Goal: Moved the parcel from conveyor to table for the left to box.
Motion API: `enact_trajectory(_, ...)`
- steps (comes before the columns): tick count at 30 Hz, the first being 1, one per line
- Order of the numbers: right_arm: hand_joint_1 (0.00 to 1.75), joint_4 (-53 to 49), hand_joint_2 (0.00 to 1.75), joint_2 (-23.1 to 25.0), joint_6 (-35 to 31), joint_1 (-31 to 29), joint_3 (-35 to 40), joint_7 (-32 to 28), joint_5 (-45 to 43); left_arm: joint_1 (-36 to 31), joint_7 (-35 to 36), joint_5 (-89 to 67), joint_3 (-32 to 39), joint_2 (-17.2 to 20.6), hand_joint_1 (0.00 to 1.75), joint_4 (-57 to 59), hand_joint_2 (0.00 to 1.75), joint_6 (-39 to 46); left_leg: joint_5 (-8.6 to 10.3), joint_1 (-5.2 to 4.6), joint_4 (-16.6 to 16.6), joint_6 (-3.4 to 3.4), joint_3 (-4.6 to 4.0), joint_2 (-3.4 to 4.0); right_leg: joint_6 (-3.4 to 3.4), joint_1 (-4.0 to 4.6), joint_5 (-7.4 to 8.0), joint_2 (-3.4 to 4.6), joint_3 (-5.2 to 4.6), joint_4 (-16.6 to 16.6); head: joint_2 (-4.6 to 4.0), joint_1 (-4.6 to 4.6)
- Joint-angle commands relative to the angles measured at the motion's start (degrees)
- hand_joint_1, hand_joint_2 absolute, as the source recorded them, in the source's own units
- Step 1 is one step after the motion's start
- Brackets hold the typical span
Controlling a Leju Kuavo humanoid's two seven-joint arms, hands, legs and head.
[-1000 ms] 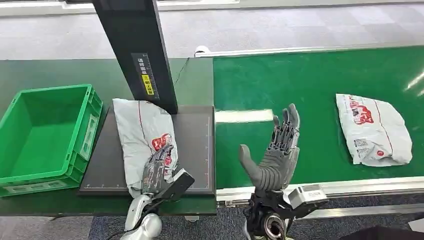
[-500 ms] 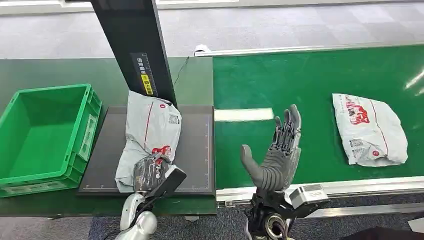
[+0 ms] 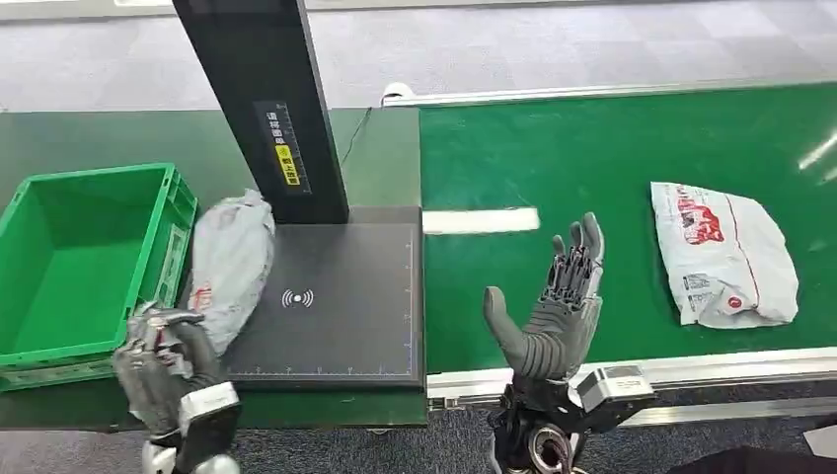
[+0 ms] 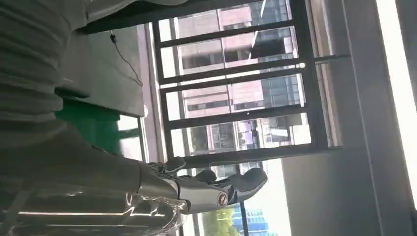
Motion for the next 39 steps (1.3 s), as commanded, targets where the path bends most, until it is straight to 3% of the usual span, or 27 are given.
enact_trajectory(1, 0.00, 0.6, 1.75, 1.0, -0.3, 1.8, -2.2, 0.2, -0.3, 4.0, 0.0, 5.4, -6.7, 1.0, 1.75, -32.4, 1.75, 0.0, -0.04, 0.08, 0.1, -0.06, -0.09, -0.01, -0.05, 0.08, -0.03, 0.00, -0.06, 0.0, 0.02, 0.00)
enact_trajectory(3, 0.00, 0.5, 1.75, 1.0, -0.4, 1.6, -2.2, 0.2, -0.4, 2.7, 0.0, 5.9, -8.4, 1.2, 1.75, -33.8, 1.75, 0.0, -0.01, 0.08, 0.0, -0.10, -0.05, -0.11, -0.07, 0.07, -0.03, -0.08, 0.02, 0.0, 0.00, 0.00)
enact_trajectory(7, 0.00, 1.3, 1.75, 1.0, -0.2, 0.8, -2.3, 0.2, -0.6, 0.0, 0.0, 7.8, -4.2, 1.1, 1.75, -32.3, 1.75, 0.0, 0.01, 0.04, 0.0, -0.06, 0.00, -0.04, -0.04, 0.04, 0.00, -0.01, 0.06, 0.0, 0.00, 0.00)
enact_trajectory(12, 0.00, 3.3, 1.75, 1.0, 0.8, -0.4, -2.0, 0.2, -0.7, -8.6, 0.0, 12.4, 5.6, 3.5, 1.75, -18.8, 1.75, 0.0, 0.10, -0.02, -0.1, -0.06, 0.13, -0.12, -0.05, -0.02, 0.03, -0.10, 0.19, -0.1, 0.00, 0.00)
enact_trajectory(16, 0.00, 5.4, 1.75, 1.0, 2.0, -1.5, -1.2, 0.2, -1.2, -21.8, 0.6, 11.0, 17.3, 7.5, 1.75, 6.3, 1.75, 0.0, 0.24, -0.03, -0.3, -0.10, 0.24, -0.19, -0.10, -0.03, 0.12, -0.15, 0.33, -0.2, 0.00, 0.00)
enact_trajectory(23, 0.00, 6.4, 1.75, 1.0, 2.6, -1.6, -0.8, 0.2, -1.3, -37.8, 6.1, 4.7, 25.0, 16.0, 1.75, 37.0, 1.75, 0.0, 0.33, -0.03, -0.2, -0.14, 0.36, -0.22, -0.22, -0.01, 0.18, -0.18, 0.37, -0.1, 0.00, 0.02)
enact_trajectory(25, 0.00, 6.7, 1.75, 1.0, 2.4, -1.5, -0.7, 0.2, -1.5, -42.2, 11.0, 0.3, 26.7, 18.0, 1.75, 45.8, 1.75, 0.0, 0.35, 0.01, -0.2, -0.16, 0.31, -0.06, -0.26, 0.04, 0.24, -0.02, 0.28, -0.1, 0.00, 0.00)
enact_trajectory(31, 0.00, 6.8, 1.75, 1.0, 2.5, -0.8, -0.8, 0.2, -1.5, -46.3, 14.3, -5.1, 31.0, 20.9, 1.75, 54.2, 1.75, 0.0, 0.27, 0.07, -0.1, -0.15, 0.25, 0.06, -0.25, 0.11, 0.21, 0.09, 0.21, 0.0, 0.00, 0.02)
enact_trajectory(39, 0.00, 7.3, 1.75, 1.0, 3.6, -0.8, -1.7, 0.2, -1.5, -49.1, 16.2, -7.6, 31.4, 23.5, 1.69, 59.9, 1.75, 0.0, 0.27, 0.11, -0.1, -0.15, 0.06, 0.00, -0.25, 0.13, 0.19, 0.03, 0.04, 0.0, 0.00, 0.02)
